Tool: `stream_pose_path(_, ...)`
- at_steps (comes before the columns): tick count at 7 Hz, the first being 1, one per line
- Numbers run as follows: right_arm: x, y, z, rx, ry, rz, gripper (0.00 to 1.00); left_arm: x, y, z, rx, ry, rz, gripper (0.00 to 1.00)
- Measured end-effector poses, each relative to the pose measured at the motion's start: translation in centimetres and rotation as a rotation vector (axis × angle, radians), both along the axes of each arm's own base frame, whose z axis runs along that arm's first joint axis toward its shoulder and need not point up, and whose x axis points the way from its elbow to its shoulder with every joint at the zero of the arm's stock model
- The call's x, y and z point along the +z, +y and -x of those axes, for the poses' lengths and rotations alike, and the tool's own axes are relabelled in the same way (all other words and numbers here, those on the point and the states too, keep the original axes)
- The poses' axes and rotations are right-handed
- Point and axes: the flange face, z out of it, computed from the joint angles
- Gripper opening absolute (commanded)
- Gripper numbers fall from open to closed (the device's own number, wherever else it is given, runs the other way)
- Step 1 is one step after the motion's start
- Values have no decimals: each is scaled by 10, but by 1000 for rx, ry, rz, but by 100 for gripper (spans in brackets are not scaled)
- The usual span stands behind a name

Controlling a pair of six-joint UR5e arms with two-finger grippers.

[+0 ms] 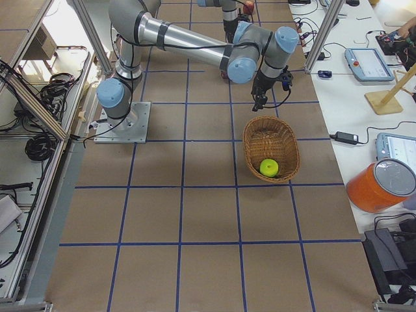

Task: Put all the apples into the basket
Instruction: 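Grasp the dark red apple with the right gripper while the left reaches the red-yellow apple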

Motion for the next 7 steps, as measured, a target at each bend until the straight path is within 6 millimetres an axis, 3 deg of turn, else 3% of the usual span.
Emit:
stream_pose_path(1, 6, 6, -54, 62, -35, -16, 100, 10, -24, -53, -48, -24, 2, 100)
stream_pose_path(3, 7, 22, -162, 156, -48, -22, 100, 20, -62, -183, -138, -71, 25, 100)
stream_pose_path(4, 3, 27, -205, 171, -39, 7, 100, 25, -80, -239, -183, -96, 52, 100)
stream_pose_path(6, -17, 37, -279, 205, -36, 91, 100, 35, -119, -329, -300, -236, 82, 100)
stream_pose_path(7, -42, 43, -312, 207, -42, 128, 100, 37, -136, -369, -336, -314, 75, 100)
